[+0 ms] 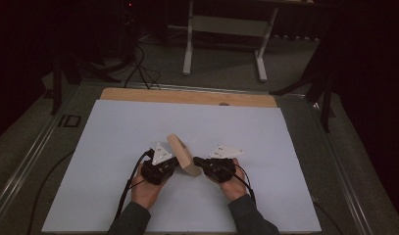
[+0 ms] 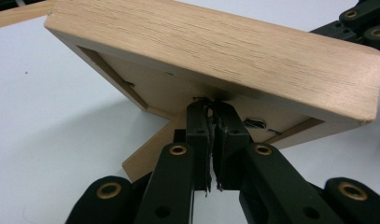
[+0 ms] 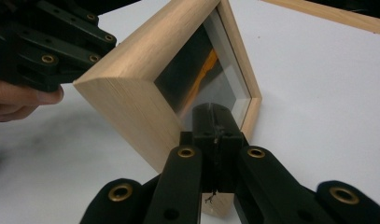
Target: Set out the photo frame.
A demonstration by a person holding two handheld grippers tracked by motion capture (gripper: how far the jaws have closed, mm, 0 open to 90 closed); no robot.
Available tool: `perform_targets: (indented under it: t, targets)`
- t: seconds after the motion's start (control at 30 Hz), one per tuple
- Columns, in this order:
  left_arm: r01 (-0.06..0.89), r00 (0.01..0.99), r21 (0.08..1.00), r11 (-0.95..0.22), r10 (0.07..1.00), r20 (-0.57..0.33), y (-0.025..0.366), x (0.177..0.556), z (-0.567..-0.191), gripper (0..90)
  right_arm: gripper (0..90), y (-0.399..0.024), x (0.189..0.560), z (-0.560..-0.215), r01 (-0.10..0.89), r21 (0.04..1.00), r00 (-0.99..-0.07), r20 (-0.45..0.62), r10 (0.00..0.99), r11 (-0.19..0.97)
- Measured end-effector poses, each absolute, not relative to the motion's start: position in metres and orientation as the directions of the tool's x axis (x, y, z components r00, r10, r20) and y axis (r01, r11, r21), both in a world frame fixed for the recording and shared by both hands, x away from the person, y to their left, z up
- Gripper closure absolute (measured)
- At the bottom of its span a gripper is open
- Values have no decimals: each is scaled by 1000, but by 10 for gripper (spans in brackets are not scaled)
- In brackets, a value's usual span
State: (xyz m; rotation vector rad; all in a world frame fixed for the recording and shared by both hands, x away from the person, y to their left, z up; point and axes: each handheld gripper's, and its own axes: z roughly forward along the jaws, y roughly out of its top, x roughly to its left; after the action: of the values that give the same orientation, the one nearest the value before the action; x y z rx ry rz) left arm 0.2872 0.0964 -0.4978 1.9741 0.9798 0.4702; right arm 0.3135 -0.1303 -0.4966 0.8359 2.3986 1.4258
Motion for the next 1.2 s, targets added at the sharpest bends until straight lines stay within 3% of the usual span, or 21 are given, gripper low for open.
perform_targets:
  t: [0.83,1.2]
  targets:
    - [490,588,827,-277,805,-79,102,298,-502,848,887,-116,304,-499,342,854,-833,83,546,393]
    - [496,562,835,-236,821,-101,115,294,-499,748,792,-115,302,-496,317,859,-834,52,549,401]
